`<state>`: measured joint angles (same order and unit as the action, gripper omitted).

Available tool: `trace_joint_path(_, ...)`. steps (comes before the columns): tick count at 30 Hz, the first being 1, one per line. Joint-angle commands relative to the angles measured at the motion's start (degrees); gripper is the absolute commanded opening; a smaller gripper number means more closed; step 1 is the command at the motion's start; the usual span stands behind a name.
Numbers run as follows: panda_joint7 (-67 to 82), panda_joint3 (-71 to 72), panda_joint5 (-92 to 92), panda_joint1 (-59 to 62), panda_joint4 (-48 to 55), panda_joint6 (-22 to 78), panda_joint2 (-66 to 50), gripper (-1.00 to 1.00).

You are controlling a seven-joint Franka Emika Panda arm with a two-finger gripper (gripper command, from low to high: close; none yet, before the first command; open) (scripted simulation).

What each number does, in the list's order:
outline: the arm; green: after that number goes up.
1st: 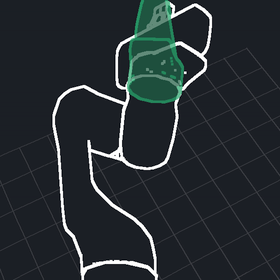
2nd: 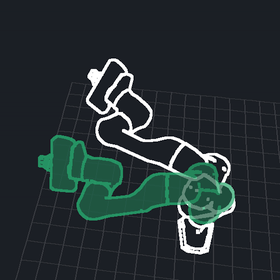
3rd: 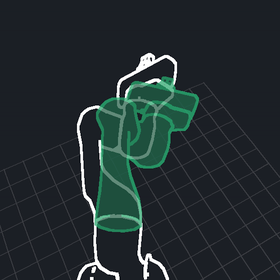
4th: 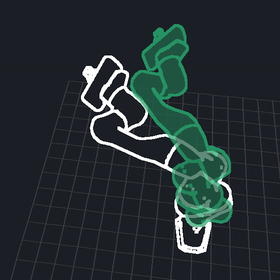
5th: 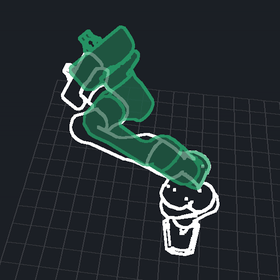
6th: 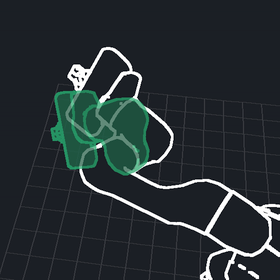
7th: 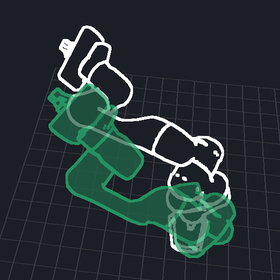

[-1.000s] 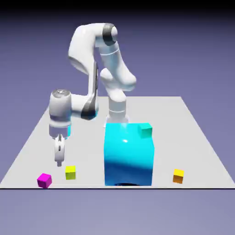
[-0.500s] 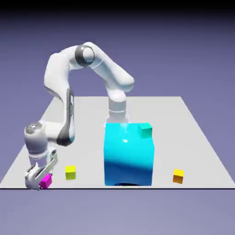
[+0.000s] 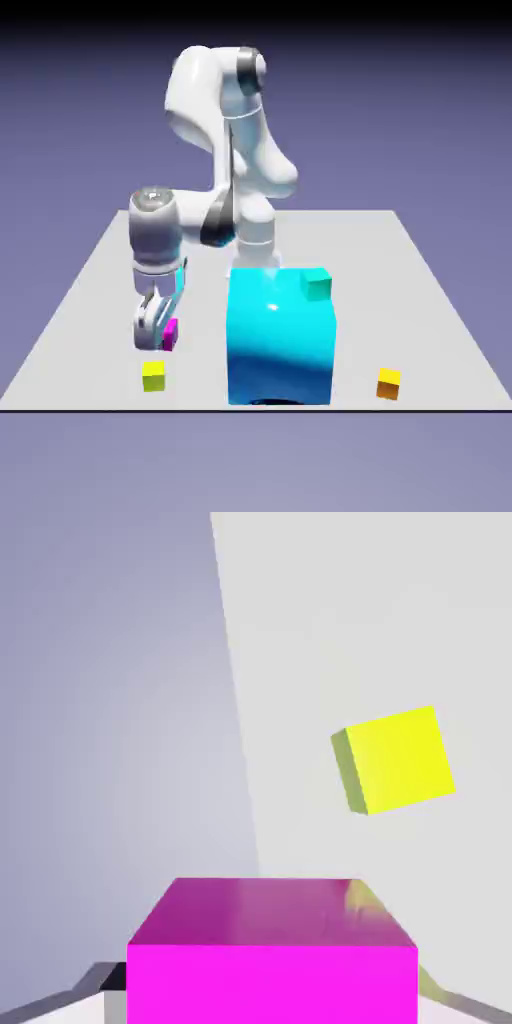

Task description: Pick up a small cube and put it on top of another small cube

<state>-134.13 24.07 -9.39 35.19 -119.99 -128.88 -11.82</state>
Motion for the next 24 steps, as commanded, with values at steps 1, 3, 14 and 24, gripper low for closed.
trace_joint_path(1,0.1,-0.3,1.2,-2.0,-0.9,1.0,2.1,-1.0)
trace_joint_path(3,0.4,-0.9,3.6,-6.0,-2.7,2.8,6.2,-1.0)
trace_joint_path(14,1.8,-4.2,16.8,-28.1,-12.8,12.7,29.1,-1.0)
trace_joint_path(24,1.3,-3.5,16.9,-29.1,-18.2,4.7,26.5,1.0)
